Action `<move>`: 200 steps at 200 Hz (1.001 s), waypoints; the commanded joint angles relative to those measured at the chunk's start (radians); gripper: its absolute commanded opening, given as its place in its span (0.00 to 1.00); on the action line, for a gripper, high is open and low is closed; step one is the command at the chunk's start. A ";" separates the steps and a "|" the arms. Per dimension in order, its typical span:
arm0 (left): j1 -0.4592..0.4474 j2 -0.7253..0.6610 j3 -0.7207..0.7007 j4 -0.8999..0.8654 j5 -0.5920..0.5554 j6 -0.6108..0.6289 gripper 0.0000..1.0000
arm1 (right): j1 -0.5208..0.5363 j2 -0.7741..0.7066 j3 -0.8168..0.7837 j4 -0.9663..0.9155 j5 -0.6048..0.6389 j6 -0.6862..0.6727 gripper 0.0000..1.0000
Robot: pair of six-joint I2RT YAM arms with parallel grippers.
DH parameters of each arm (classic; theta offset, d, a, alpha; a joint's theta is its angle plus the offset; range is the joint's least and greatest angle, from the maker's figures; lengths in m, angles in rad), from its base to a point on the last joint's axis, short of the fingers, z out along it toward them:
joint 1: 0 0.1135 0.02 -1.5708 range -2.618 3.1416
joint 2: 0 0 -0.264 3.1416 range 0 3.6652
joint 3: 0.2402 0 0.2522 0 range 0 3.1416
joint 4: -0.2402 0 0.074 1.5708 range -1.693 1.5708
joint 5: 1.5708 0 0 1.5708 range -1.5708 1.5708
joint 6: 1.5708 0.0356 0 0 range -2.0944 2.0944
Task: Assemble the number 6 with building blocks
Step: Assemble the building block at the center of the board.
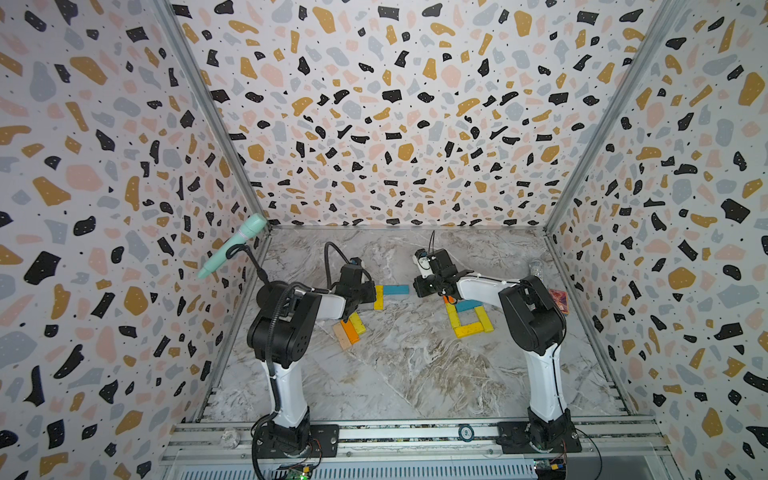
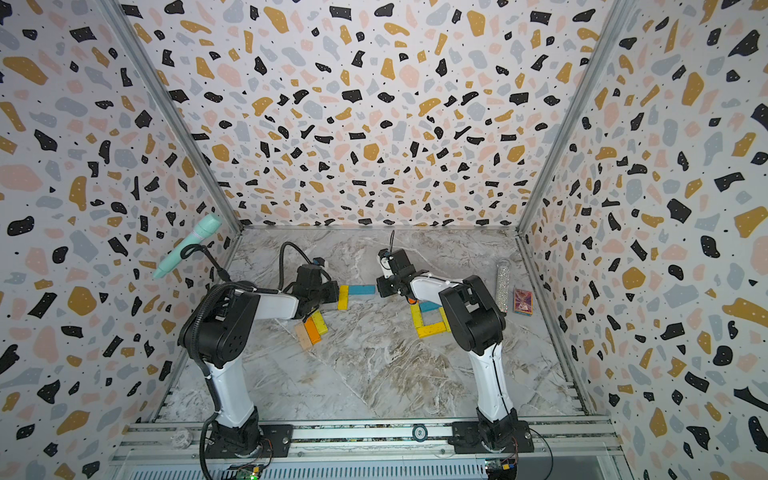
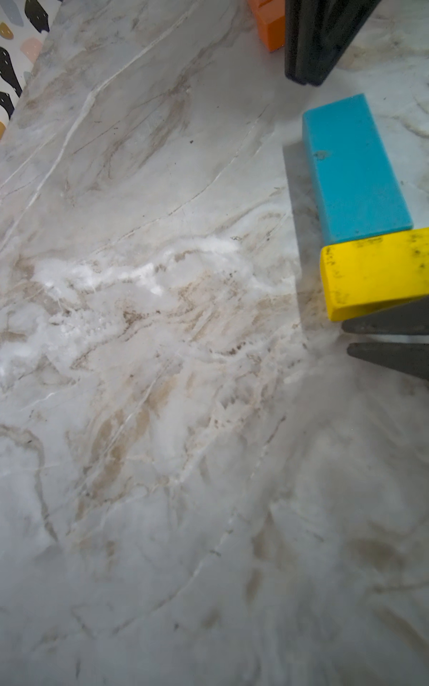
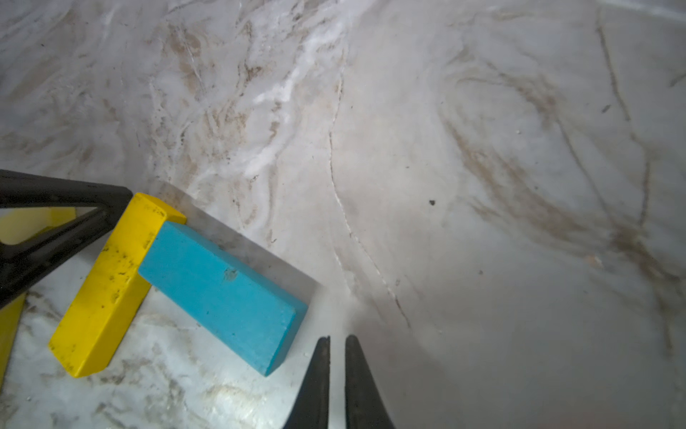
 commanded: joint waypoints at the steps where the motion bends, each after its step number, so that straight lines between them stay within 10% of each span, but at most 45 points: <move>1: 0.000 -0.025 0.007 -0.064 -0.036 0.002 0.04 | -0.001 -0.061 -0.018 -0.009 0.003 0.001 0.10; 200: -0.010 0.004 0.017 -0.012 0.053 0.051 0.03 | 0.021 -0.004 0.021 0.001 -0.028 0.012 0.13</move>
